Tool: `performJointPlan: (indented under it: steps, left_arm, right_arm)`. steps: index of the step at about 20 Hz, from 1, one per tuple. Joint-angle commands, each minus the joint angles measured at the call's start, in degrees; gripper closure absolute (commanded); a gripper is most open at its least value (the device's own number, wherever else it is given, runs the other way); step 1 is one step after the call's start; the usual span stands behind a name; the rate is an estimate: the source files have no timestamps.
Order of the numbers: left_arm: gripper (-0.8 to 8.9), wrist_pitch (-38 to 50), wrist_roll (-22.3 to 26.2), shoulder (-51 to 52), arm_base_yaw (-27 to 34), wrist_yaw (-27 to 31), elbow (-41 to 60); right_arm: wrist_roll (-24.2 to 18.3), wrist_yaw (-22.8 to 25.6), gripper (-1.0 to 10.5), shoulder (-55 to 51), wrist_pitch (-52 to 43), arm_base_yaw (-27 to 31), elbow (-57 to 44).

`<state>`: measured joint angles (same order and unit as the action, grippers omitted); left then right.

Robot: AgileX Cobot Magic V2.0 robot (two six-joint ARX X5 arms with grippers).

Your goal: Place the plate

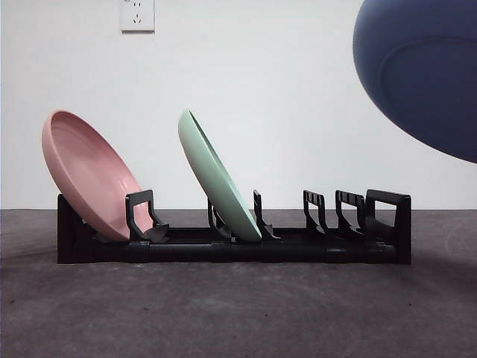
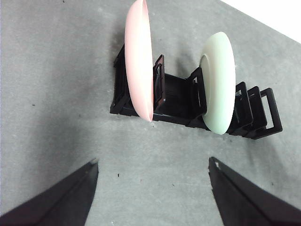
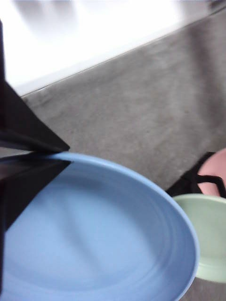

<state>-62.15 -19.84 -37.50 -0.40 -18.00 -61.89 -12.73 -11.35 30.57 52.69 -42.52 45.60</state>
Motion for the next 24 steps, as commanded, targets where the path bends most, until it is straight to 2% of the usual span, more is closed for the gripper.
performJointPlan:
  steps: [1, 6, 11, 14, 19, 24]
  left_arm:
    - [4.39, 0.4, 1.2, -0.3, 0.0, 0.1, -1.4]
    - [4.39, 0.4, 2.5, -0.3, 0.0, 0.1, -1.4]
    - [4.39, 0.4, 3.0, -0.3, 0.0, 0.2, -1.4]
    - [4.39, 0.4, 3.0, -0.3, 0.0, 0.2, -1.4]
    - [4.39, 0.4, 3.0, -0.3, 0.0, 0.2, -1.4]
    - [4.39, 0.4, 3.0, -0.3, 0.0, 0.2, -1.4]
  right_arm:
    - [-3.5, 2.9, 9.3, 3.4, -0.5, -4.3, 0.8]
    - [-4.6, 8.4, 9.3, 14.0, -2.0, -14.3, 0.8]
    - [-4.6, 8.8, 9.3, 25.5, -11.5, -22.7, 0.8]
    - [-4.6, 9.2, 9.3, 31.6, -17.0, -24.4, 0.8]
    - [-4.8, 11.6, 9.3, 40.2, -23.6, -24.4, 0.8]
    - [-5.6, 11.6, 9.3, 47.2, -28.5, -24.4, 0.8]
